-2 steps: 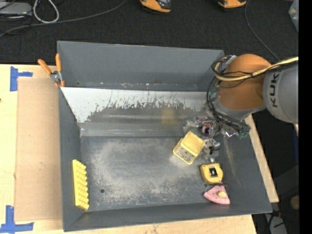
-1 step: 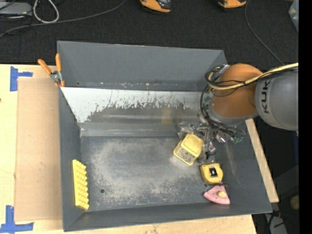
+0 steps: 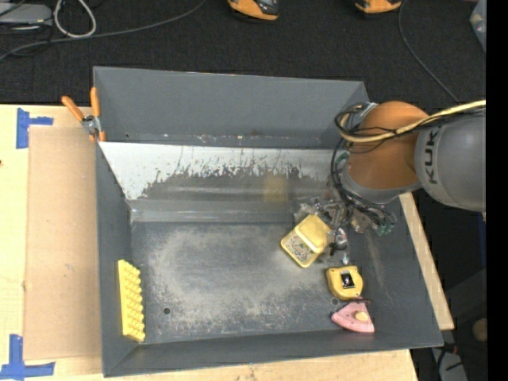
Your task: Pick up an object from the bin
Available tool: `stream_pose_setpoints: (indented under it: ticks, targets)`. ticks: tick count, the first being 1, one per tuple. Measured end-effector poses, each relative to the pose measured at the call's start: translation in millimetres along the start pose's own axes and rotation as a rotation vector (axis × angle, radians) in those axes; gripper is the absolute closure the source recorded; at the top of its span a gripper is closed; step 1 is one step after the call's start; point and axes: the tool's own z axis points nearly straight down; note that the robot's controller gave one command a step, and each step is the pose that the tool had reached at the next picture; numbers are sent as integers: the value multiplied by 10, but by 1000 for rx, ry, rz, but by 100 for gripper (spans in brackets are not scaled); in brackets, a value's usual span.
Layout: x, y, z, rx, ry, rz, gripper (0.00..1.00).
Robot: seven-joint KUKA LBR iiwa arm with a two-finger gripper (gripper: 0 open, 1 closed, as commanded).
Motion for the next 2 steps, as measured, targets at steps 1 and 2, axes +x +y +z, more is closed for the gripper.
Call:
stream_pose_setpoints:
  ticks: [1, 2]
  targets:
    - [0, 0, -3, 0, 0, 0, 100]
    - [3, 10, -204, -2, 1, 0, 100]
